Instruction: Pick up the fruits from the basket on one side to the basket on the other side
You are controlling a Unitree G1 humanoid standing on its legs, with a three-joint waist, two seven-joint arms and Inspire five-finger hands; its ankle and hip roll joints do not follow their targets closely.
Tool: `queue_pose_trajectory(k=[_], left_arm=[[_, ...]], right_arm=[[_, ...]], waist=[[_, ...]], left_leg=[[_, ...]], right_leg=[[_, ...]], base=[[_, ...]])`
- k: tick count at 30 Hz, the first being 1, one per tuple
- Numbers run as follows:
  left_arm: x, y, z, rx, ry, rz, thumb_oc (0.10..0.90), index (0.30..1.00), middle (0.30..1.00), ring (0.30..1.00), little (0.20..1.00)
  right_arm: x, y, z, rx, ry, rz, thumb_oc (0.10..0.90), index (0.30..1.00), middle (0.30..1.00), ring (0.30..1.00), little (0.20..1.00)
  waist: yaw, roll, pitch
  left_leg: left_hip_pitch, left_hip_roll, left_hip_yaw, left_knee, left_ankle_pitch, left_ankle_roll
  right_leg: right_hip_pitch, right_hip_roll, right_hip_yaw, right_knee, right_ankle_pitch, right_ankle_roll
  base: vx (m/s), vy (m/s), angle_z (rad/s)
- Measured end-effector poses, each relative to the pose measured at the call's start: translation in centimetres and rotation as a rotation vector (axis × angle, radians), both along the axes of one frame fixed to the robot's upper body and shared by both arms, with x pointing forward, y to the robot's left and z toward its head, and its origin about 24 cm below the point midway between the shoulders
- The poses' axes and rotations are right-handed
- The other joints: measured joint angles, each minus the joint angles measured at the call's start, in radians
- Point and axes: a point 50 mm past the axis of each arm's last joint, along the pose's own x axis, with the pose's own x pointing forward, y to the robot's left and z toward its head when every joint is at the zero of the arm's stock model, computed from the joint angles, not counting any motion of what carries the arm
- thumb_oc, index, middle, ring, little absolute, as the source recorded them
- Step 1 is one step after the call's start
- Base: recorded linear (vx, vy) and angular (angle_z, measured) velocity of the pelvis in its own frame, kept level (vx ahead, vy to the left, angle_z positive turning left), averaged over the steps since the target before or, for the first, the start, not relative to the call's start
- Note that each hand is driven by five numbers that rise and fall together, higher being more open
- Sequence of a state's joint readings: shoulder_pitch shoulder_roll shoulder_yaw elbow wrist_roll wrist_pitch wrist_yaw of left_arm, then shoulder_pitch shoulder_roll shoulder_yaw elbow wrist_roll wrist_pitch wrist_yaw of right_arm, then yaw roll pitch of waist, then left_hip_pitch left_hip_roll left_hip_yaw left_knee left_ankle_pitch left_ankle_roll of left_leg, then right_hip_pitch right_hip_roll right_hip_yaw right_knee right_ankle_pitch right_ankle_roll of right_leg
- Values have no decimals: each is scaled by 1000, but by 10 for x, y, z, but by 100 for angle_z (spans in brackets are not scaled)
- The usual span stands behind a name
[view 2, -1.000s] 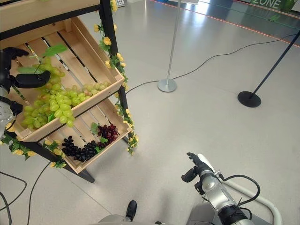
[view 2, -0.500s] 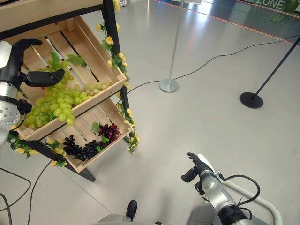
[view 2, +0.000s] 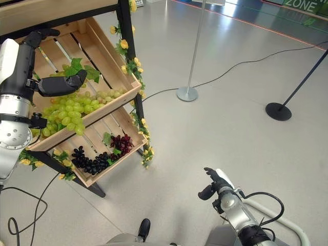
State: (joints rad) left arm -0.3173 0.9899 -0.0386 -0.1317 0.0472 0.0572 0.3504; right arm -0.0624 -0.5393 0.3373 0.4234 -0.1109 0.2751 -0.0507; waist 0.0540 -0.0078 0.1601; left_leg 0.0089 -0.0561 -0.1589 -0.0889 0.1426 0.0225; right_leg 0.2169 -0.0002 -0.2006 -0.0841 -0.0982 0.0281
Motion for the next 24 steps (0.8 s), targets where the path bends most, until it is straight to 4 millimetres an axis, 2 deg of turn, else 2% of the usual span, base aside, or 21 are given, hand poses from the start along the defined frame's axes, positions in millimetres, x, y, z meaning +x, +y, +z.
queue_pose_trajectory(k=[7,10,15,16,19,22,24], left_arm=[[-5,-13,-2,6,-50,-75,800,900,900,900,900],[-11,-24,-9,-79,-71,-159,800,900,900,900,900],[-14,-40,-31,-309,47,-354,800,900,900,900,900],[-14,-46,-42,-422,86,-411,800,900,900,900,900],[-14,-63,-66,-618,209,-551,800,900,900,900,900],[-17,-78,-92,-759,304,-649,800,900,900,900,900],[-20,-85,-103,-821,323,-688,800,900,900,900,900]], right_arm=[[-5,-1,-3,0,13,-7,800,900,900,900,900],[-6,-2,-4,6,13,-17,800,900,900,900,900],[-3,3,-1,19,-6,-5,800,900,900,900,900],[-2,6,2,27,-21,-1,800,900,900,900,900],[2,14,8,44,-85,7,800,900,900,900,900],[10,30,22,81,-215,27,800,900,900,900,900],[15,40,29,115,-293,50,800,900,900,900,900]], waist=[[18,0,0],[20,-1,0],[15,-3,-2],[14,-3,-2],[1,-6,-3],[-27,-6,-3],[-30,-7,-2]], left_leg=[[0,0,-1,0,2,3],[0,-1,-1,-1,2,3],[1,0,-1,-5,1,3],[3,0,1,-6,1,4],[4,1,7,0,-1,7],[10,5,33,1,-2,8],[14,12,55,7,-7,10]], right_leg=[[0,0,-1,0,0,0],[0,0,-1,0,0,0],[0,0,0,0,0,0],[1,0,2,0,0,0],[-2,0,11,3,0,0],[-19,-3,43,13,0,2],[-35,-5,90,22,2,3]], base=[[0,0,0],[0,0,0],[-24,8,-1],[-74,29,-3],[-55,52,-6],[-75,105,-28],[-33,152,-66]])
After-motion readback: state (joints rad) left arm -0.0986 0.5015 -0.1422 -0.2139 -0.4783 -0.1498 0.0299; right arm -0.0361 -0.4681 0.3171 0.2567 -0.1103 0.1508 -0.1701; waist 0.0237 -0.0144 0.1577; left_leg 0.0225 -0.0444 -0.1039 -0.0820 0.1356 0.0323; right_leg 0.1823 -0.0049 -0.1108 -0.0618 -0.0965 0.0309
